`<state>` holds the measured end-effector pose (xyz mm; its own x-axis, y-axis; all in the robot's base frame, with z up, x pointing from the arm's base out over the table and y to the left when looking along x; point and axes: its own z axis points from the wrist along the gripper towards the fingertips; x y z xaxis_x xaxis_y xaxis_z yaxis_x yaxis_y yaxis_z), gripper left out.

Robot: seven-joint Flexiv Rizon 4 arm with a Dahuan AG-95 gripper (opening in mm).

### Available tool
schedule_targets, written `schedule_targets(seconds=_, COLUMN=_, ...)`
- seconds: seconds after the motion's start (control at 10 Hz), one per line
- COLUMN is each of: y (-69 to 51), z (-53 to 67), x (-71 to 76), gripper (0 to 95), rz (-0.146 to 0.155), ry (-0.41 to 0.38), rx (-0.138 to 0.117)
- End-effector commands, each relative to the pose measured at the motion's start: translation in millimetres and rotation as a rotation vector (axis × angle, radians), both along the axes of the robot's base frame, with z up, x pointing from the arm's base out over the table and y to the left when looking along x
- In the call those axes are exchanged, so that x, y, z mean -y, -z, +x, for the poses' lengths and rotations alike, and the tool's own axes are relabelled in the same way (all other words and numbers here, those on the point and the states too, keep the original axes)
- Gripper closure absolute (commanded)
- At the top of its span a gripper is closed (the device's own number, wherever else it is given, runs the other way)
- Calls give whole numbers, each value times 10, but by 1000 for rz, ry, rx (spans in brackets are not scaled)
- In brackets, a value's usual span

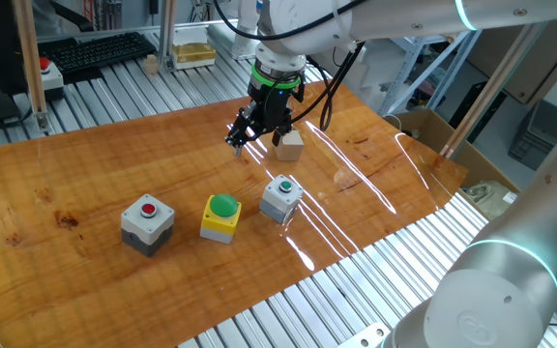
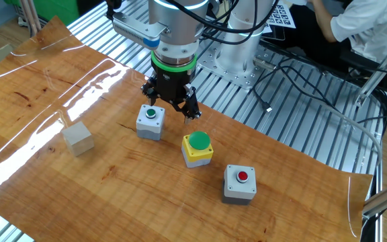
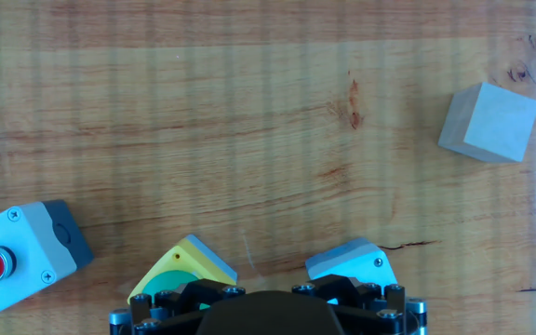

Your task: Pick up the small block on the left and move it to the right

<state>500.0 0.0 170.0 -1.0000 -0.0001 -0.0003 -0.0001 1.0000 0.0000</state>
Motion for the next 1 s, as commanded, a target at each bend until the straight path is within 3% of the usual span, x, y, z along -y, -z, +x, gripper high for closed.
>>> schedule_targets(seconds=0.1, y=0, z=0, x=0, gripper=760, rz=81, ry=47, rx=183)
schedule_targets(seconds=0.8, y=70, z=-69, x=-24, gripper=760, rz=78, ry=37, rx=189)
schedule_targets(seconds=0.9, y=74, z=-72, x=-26, gripper=950, rz=57, ry=16, rx=199)
schedule_targets(seconds=1.0, y=84, z=-71, x=-36, gripper=950, rz=11, ry=9, rx=200)
